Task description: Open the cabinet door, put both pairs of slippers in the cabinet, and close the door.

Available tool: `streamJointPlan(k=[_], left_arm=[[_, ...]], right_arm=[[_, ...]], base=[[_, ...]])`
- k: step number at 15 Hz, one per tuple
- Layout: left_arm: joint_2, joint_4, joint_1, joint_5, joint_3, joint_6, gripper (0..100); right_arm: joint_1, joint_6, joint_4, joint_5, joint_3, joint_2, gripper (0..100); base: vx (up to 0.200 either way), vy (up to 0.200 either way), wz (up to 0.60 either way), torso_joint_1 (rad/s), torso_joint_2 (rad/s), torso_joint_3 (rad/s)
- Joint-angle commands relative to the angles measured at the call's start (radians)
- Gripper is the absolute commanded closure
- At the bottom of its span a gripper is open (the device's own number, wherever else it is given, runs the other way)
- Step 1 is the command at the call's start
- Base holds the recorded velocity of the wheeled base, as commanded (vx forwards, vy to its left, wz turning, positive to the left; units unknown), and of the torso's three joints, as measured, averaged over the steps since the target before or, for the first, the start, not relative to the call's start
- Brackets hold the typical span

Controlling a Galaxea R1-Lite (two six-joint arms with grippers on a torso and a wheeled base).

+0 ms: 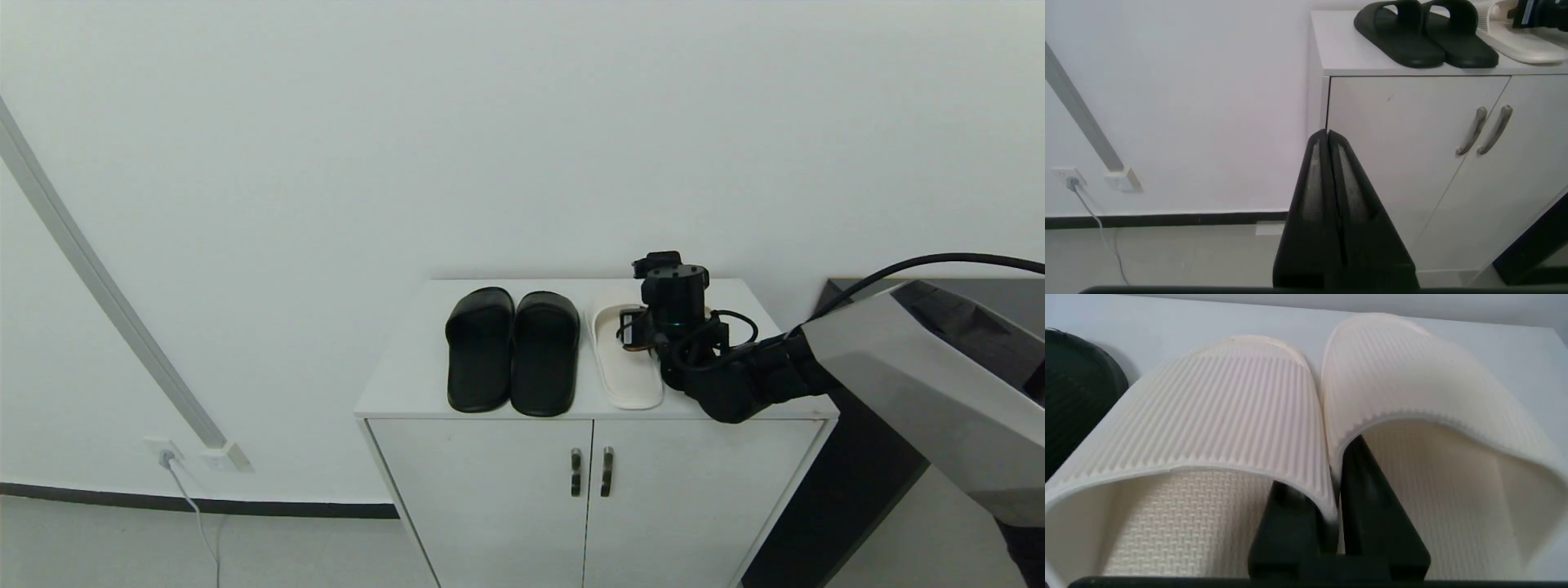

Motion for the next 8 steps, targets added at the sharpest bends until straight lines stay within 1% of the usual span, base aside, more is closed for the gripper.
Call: streamJointPlan(k=[1,4,7,8], left_arm=[[0.001,-0.001,0.0,0.0,0.001,-0.001,100],[0.001,-0.002,0.0,0.0,0.001,-0.001,100],[0.001,-0.002,0.0,0.0,0.001,-0.001,100],[0.001,-0.002,0.0,0.0,0.001,-0.001,100]], right_arm=[[0.001,-0.01,-0.007,0.0,0.018,-0.035,100],[0.009,-0.025,-0.012,0.01,0.105,-0.144,100],[0.044,-0.025,-0.015,0.07,0.266,-0.299,100],[0.064,-0.024,-0.015,0.087,0.348,-0.368,100]], base=[[0.0,0.0,0.0,0.0,0.0,0.0],[0.0,0.0,0.0,0.0,0.0,0.0],[0.0,0.0,0.0,0.0,0.0,0.0],[0.0,0.0,0.0,0.0,0.0,0.0]])
